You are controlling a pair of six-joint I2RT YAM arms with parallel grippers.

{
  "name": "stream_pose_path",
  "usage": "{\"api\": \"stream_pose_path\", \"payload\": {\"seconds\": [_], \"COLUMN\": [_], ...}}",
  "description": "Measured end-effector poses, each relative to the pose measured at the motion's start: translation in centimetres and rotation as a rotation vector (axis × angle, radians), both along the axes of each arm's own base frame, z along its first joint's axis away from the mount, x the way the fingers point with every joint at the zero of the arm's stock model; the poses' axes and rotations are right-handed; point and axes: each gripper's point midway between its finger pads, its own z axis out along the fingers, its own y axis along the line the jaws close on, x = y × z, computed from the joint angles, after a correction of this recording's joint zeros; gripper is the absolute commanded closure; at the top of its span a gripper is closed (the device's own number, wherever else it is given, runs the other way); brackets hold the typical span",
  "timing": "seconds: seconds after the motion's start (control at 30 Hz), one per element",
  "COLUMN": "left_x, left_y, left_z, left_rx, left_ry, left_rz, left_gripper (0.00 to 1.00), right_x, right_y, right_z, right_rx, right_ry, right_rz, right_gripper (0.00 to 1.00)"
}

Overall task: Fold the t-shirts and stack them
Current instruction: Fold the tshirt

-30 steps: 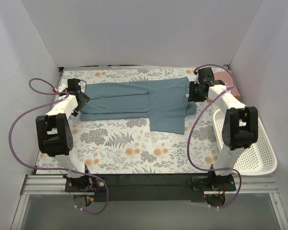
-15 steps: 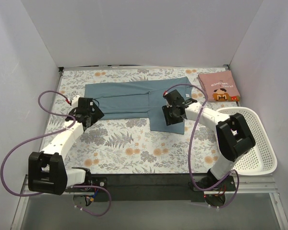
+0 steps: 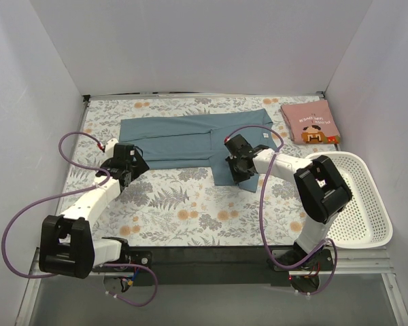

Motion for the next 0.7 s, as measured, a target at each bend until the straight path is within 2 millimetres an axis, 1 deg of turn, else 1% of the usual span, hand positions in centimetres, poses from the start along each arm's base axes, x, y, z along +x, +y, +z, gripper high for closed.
{"api": "stream_pose_path", "payload": {"seconds": [0.03, 0.17, 0.23, 0.27, 0.33, 0.4, 0.5, 0.57, 0.63, 0.7], "left_x": [0.0, 0.1, 0.2, 0.2, 0.1, 0.1, 0.0, 0.0, 0.0, 0.0], "left_y": [0.0, 0.1, 0.2, 0.2, 0.2, 0.2, 0.2, 0.2, 0.3, 0.3], "left_z": [-0.1, -0.2, -0.3, -0.4, -0.7, -1.0, -1.1, -1.1, -1.1, -1.2], "left_rx": [0.003, 0.009, 0.01, 0.012, 0.015, 0.018, 0.019, 0.021, 0.022, 0.022], "left_ry": [0.001, 0.002, 0.003, 0.007, 0.019, 0.028, 0.034, 0.034, 0.035, 0.036], "left_rz": [0.0, 0.004, 0.004, 0.005, 0.005, 0.003, 0.003, 0.001, 0.001, 0.001], "left_gripper": [0.17, 0.17, 0.17, 0.17, 0.17, 0.17, 0.17, 0.17, 0.17, 0.17], "right_x": [0.1, 0.3, 0.8, 1.2, 2.7, 5.0, 9.3, 12.6, 15.7, 18.2], "right_y": [0.1, 0.0, -0.2, -0.3, -0.1, 0.6, 1.6, 1.9, 2.0, 1.9], "right_z": [0.0, 0.2, 0.5, 0.9, 2.5, 4.7, 8.2, 10.1, 11.0, 11.1], "right_rx": [0.002, -0.013, -0.039, -0.053, -0.068, -0.062, -0.034, -0.023, -0.016, -0.006], "right_ry": [-0.002, -0.009, -0.014, -0.023, -0.058, -0.118, -0.223, -0.282, -0.323, -0.343], "right_rz": [0.001, 0.013, 0.022, 0.03, 0.042, 0.049, 0.045, 0.032, 0.012, -0.003], "right_gripper": [0.98, 0.99, 0.99, 0.99, 0.99, 0.99, 0.99, 0.99, 0.99, 0.99]}}
